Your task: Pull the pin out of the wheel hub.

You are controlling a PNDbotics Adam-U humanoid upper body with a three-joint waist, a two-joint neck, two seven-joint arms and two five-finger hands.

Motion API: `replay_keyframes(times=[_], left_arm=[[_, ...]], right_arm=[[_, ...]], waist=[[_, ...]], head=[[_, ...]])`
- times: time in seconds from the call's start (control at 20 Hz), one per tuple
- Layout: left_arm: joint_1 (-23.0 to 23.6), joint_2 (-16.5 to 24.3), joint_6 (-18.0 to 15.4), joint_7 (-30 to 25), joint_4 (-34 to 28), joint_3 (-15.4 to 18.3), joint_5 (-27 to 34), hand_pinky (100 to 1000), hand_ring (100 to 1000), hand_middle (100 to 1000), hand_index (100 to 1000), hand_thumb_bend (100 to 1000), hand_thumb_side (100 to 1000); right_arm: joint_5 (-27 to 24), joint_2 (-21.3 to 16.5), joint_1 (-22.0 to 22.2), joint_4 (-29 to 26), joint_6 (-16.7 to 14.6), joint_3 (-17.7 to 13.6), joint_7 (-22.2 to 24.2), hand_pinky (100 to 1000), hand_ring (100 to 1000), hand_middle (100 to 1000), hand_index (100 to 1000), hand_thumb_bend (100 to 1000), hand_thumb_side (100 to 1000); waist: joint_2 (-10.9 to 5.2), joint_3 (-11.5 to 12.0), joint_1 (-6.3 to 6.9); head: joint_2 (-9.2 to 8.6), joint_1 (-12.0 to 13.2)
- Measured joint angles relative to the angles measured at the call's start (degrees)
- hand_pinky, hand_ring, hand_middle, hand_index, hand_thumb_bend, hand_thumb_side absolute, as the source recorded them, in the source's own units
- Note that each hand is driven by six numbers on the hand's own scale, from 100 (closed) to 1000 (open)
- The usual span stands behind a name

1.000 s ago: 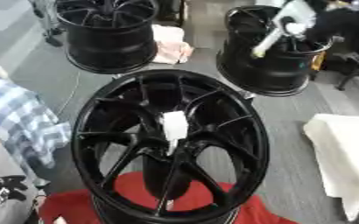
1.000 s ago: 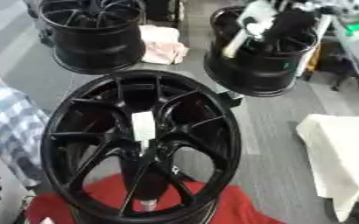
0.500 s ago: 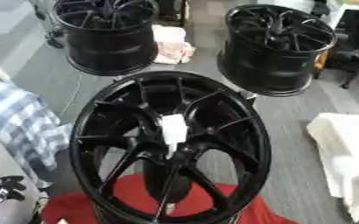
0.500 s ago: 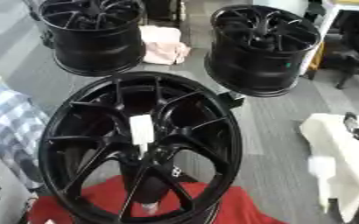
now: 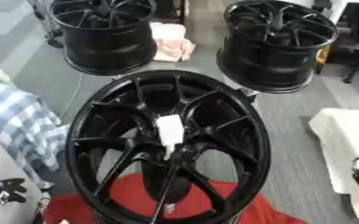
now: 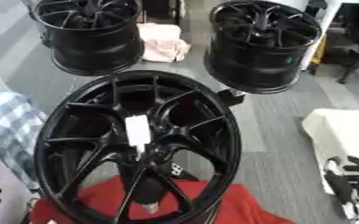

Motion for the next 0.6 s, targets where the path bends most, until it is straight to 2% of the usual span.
replay_keyframes(times=[0.1, 0.15, 0.2, 0.3, 0.35, 0.4, 0.6], left_arm=[[-0.08, 0.0, -0.16, -0.06, 0.24, -0.03, 0.07, 769, 585, 606, 796, 120, 680], [-0.16, -0.01, -0.21, -0.07, 0.26, -0.05, 0.09, 770, 585, 606, 796, 119, 678], [-0.28, -0.01, -0.26, -0.05, 0.27, -0.06, 0.1, 770, 585, 607, 796, 119, 680], [-0.48, -0.01, -0.37, -0.12, 0.27, -0.1, 0.11, 770, 585, 607, 796, 119, 681], [-0.48, -0.01, -0.42, -0.15, 0.27, -0.15, 0.11, 769, 585, 607, 796, 118, 683], [-0.48, -0.01, -0.47, -0.19, 0.27, -0.24, 0.11, 769, 585, 607, 796, 118, 681], [-0.49, -0.01, -0.52, -0.23, 0.28, -0.39, 0.1, 769, 585, 607, 795, 117, 679]], right_arm=[[0.0, 0.92, -0.72, 0.49, -2.29, 1.75, -0.56, 696, 622, 631, 819, 100, 564], [-0.01, 1.26, -0.82, 0.85, -3.33, 2.41, -0.92, 694, 619, 622, 816, 100, 417], [-0.16, 1.56, -0.84, 1.34, -4.22, 2.96, -1.34, 695, 620, 627, 815, 100, 574], [-0.73, 1.72, -0.85, 2.49, -5.59, 4.04, -1.81, 692, 616, 624, 815, 100, 557], [-1.14, 1.72, -0.87, 2.97, -6.1, 4.49, -1.98, 691, 614, 623, 815, 100, 511], [-1.57, 1.7, -0.89, 3.41, -6.51, 4.9, -2.08, 689, 612, 621, 815, 100, 556], [-3.3, 1.54, -0.77, 4.5, -7.75, 5.92, -2.6, 680, 599, 604, 811, 100, 549]], waist=[[0.24, 0.09, 0.21], [0.41, 0.16, 0.26], [0.51, 0.23, 0.29], [0.53, 0.32, 0.3], [0.53, 0.34, 0.3], [0.53, 0.35, 0.29], [0.53, 0.47, 0.44]], head=[[-0.05, -0.45], [-0.06, -0.67], [-0.07, -0.9], [-0.1, -1.18], [-0.18, -1.26], [-0.26, -1.32], [-0.29, -1.33]])
